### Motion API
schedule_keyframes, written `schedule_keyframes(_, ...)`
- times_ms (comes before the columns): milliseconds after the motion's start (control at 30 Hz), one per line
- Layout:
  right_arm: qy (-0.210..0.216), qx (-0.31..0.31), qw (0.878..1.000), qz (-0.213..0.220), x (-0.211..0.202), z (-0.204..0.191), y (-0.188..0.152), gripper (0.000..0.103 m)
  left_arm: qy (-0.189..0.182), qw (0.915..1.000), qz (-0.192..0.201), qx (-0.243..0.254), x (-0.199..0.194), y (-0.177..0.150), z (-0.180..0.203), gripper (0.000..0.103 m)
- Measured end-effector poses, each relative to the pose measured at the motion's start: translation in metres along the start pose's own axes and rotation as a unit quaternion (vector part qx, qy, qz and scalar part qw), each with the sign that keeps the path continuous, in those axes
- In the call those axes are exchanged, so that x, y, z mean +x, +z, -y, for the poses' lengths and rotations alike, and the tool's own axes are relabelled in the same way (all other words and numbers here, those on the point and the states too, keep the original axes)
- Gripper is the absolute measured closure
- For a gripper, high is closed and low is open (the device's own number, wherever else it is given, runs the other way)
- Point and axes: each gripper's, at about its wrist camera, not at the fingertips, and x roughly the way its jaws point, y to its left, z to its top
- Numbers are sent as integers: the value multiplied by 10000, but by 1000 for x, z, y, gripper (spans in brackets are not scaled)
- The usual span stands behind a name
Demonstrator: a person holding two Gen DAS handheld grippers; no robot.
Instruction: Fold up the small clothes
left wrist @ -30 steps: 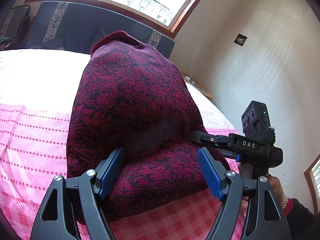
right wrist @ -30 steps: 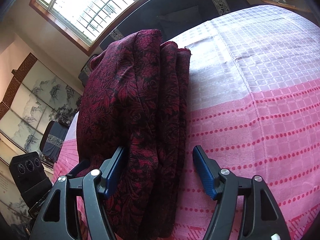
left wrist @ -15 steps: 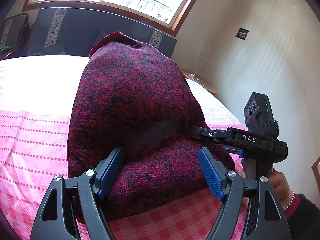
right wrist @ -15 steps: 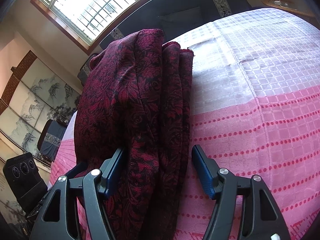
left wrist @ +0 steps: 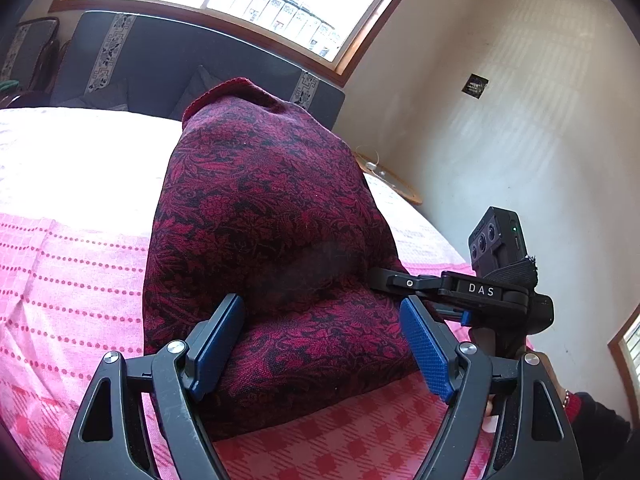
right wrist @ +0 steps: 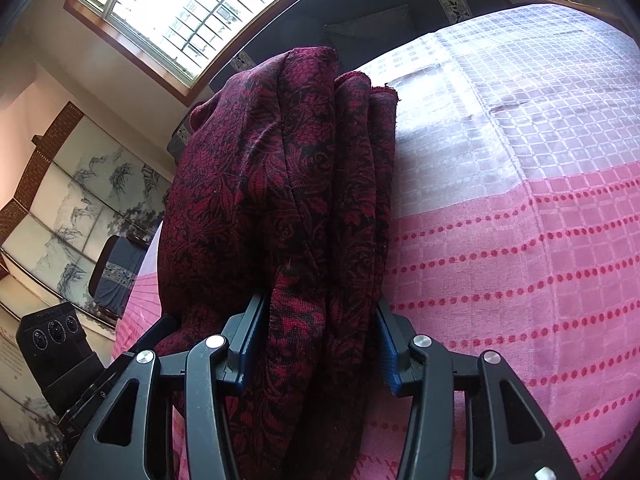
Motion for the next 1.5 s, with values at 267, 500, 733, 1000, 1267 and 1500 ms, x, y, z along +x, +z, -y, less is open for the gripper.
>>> schedule_keyframes(267, -391, -217, 9945, 942, -55, -11, 39, 53, -129, 9998, -111, -122, 4, 2, -6, 23)
schedule_keyframes(500, -371, 183, 9980, 474, -3, -6, 123, 51, -219, 9995, -98, -219, 3, 3, -14, 23)
schedule_keyframes(733, -209, -160, 9990, 357, 16, -11, 123, 90, -271, 9992, -79, -272, 2, 2, -20, 22)
schedule_keyframes(1000, -802, -126, 9951, 556, 12, 12, 114, 95, -270, 9995, -71, -170, -2, 2, -20, 22)
schedule_keyframes(1267, -828, 73, 9950, 553, 28, 22, 102, 95, -343, 9993, 55, 123, -20, 0, -7, 22)
schedule_keyframes(1500, -879, -72, 9939, 656, 27, 20, 93, 94, -799, 9961, 272, 252, -41, 76, 4, 22)
